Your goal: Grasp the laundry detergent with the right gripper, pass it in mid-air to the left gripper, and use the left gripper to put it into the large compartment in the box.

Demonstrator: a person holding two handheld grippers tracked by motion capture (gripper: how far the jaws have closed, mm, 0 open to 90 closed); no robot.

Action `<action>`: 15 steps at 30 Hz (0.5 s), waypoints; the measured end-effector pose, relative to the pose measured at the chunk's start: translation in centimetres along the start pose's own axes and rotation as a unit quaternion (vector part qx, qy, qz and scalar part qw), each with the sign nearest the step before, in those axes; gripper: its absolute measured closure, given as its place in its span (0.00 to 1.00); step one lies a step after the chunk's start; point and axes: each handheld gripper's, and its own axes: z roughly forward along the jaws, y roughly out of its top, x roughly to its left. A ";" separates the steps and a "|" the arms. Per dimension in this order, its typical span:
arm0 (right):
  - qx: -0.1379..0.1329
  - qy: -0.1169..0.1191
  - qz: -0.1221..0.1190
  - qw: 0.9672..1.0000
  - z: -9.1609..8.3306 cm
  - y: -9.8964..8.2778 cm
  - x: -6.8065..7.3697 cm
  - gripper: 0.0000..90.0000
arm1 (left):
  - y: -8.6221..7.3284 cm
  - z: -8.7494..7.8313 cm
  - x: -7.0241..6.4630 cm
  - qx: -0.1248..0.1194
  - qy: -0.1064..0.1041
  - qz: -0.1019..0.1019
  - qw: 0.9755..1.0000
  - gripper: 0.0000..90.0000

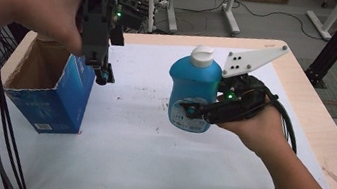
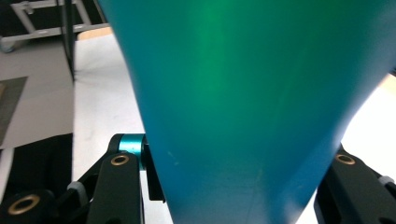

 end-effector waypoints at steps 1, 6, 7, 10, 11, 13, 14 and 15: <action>0.002 0.006 -0.002 1.000 0.2 0.2 0.1 0.52 | 0.0 0.0 -0.1 -0.002 0.000 -0.001 1.000 0.02; 0.010 0.027 -0.013 0.999 1.4 0.9 0.5 0.52 | 0.4 -0.1 -0.6 -0.003 0.002 0.002 1.000 0.02; 0.011 0.032 -0.015 0.999 1.6 1.0 0.5 0.52 | 0.5 -0.1 -0.7 -0.004 0.003 0.004 1.000 0.02; 0.011 0.044 -0.015 0.999 2.3 1.2 0.7 0.52 | 0.9 0.0 -0.8 -0.013 0.000 0.007 1.000 0.02; 0.012 0.047 -0.016 0.999 2.5 1.3 0.6 0.52 | 1.0 0.0 -0.9 -0.016 0.001 0.008 1.000 0.02; 0.010 0.049 -0.017 0.999 2.7 1.3 0.6 0.52 | 1.1 0.1 -1.0 -0.017 0.000 0.007 1.000 0.02; 0.011 0.054 -0.013 0.998 3.1 1.5 0.6 0.52 | 1.4 0.2 -1.1 -0.017 0.001 0.010 1.000 0.02; 0.010 0.056 -0.012 0.998 3.3 1.5 0.6 0.52 | 1.4 0.2 -1.1 -0.017 0.001 0.010 1.000 0.02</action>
